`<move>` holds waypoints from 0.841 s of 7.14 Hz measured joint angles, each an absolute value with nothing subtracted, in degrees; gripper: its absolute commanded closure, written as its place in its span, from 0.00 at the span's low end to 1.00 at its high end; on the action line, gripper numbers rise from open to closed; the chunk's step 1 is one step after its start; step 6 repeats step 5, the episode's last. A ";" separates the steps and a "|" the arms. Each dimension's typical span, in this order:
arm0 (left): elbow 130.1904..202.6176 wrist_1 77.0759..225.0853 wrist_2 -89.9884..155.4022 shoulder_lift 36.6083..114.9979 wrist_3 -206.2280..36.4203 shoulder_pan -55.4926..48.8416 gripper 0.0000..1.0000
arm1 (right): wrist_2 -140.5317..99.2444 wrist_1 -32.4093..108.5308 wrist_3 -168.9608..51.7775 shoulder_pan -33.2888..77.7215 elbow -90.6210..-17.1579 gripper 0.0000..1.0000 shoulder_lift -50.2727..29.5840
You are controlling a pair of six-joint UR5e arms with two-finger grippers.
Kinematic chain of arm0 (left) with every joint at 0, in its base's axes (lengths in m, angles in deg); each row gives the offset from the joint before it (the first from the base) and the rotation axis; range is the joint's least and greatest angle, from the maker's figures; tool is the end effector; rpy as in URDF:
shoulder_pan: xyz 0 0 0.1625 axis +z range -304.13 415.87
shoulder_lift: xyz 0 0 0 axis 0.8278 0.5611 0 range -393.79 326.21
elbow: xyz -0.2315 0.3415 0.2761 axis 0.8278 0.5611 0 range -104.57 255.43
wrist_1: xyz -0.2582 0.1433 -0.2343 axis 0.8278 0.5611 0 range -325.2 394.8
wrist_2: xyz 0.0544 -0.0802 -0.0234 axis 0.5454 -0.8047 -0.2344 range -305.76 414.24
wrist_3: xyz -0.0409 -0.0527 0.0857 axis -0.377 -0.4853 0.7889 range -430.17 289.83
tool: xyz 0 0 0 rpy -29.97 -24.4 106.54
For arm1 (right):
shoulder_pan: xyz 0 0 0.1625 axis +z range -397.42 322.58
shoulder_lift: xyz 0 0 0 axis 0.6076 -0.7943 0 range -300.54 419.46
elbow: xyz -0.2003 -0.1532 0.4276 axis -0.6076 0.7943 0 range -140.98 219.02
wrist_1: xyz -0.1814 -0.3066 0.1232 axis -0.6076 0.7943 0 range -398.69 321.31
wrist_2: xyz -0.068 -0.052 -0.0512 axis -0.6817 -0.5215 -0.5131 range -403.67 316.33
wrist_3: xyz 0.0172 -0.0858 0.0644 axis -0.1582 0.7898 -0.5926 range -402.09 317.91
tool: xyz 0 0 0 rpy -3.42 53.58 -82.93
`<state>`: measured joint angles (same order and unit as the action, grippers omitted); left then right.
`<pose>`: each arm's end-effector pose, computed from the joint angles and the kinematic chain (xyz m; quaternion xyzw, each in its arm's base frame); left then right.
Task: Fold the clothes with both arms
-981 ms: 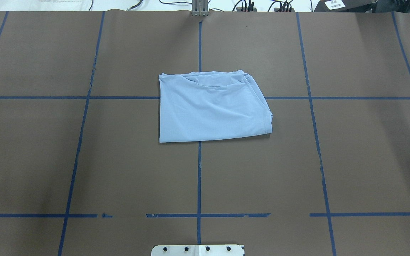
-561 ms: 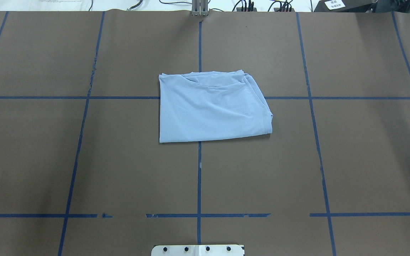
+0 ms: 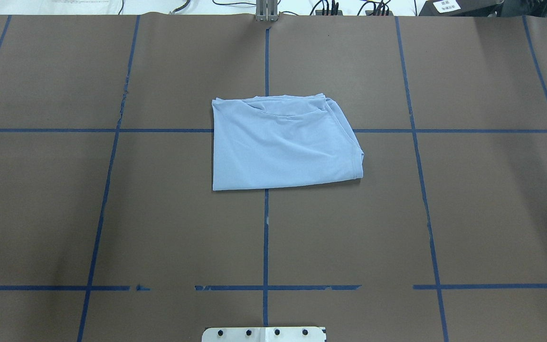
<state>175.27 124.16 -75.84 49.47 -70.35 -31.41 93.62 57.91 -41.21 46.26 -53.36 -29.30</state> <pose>-0.0444 -0.3996 0.7151 0.0115 0.3430 0.0282 0.9388 0.0026 -0.4614 0.7154 -0.0428 -0.3993 -0.0471 0.9146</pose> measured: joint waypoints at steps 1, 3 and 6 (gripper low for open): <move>175.09 124.17 -75.84 49.48 -70.37 -31.38 0.00 | 93.62 57.91 -41.21 46.26 -53.44 0.00 -29.31; 174.81 124.25 -75.86 49.84 -70.45 -31.34 0.00 | 93.62 57.91 -41.21 46.22 -53.67 0.00 -29.26; 174.95 124.36 -75.92 50.63 -70.46 -31.31 0.00 | 93.71 57.91 -41.27 46.00 -54.02 0.00 -29.23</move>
